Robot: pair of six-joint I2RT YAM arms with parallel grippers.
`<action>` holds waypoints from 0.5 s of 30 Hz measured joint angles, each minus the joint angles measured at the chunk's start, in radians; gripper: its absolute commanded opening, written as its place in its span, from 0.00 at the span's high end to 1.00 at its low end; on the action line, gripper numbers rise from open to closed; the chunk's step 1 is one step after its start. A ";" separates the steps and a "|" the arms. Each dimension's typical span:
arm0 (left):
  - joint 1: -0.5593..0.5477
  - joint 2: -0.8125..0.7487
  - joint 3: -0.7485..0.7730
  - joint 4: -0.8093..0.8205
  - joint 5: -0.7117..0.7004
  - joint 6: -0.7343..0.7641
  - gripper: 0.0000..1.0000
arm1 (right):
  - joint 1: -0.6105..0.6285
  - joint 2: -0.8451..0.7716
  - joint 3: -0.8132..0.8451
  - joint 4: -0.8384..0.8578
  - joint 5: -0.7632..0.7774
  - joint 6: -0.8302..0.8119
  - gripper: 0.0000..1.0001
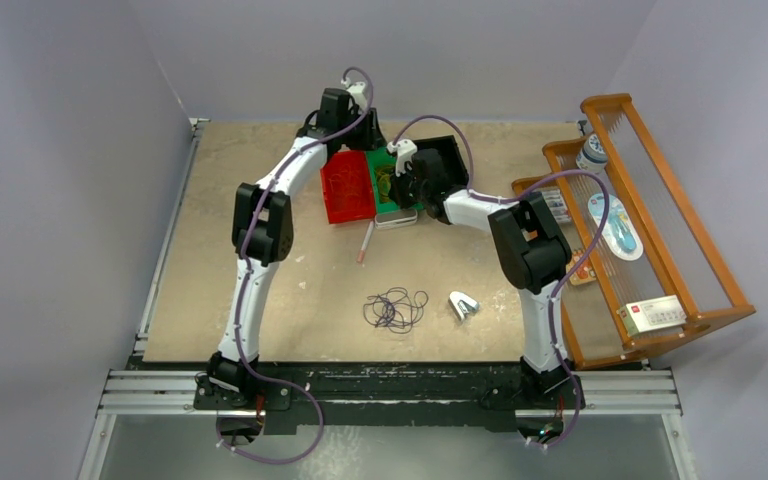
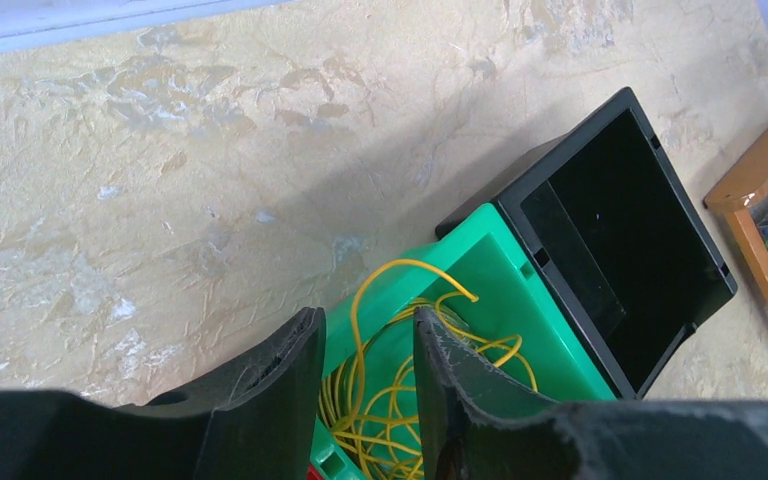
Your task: Untangle the cables
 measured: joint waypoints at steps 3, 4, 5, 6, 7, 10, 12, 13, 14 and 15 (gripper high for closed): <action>0.000 0.007 0.000 0.011 0.005 0.000 0.74 | 0.000 0.000 0.000 -0.002 0.000 0.000 0.92; 0.001 0.008 0.000 0.013 0.008 0.000 0.77 | 0.000 0.000 0.000 -0.003 0.000 0.000 0.92; 0.002 0.008 0.000 0.013 0.011 0.000 0.80 | 0.000 0.000 0.000 -0.005 -0.001 0.000 0.92; 0.002 0.009 0.000 0.014 0.013 0.000 0.83 | 0.000 0.000 0.000 -0.007 -0.001 0.000 0.92; 0.002 0.010 0.000 0.014 0.015 0.000 0.85 | 0.000 0.000 0.000 -0.008 -0.002 0.000 0.92; 0.003 0.010 0.000 0.014 0.019 0.000 0.91 | 0.000 0.000 0.000 -0.010 -0.003 0.000 0.92; 0.005 0.010 -0.001 0.015 0.022 0.000 0.93 | 0.000 0.000 0.000 -0.010 -0.003 0.000 0.92; 0.005 0.010 -0.003 0.018 0.024 0.000 0.94 | 0.000 0.000 0.000 -0.011 -0.003 0.000 0.92; 0.005 0.010 -0.006 0.022 0.026 0.000 0.95 | 0.000 0.000 0.000 -0.011 -0.003 0.000 0.92; 0.005 0.010 -0.009 0.030 0.029 -0.001 0.95 | 0.000 0.000 0.000 -0.012 -0.003 0.000 0.92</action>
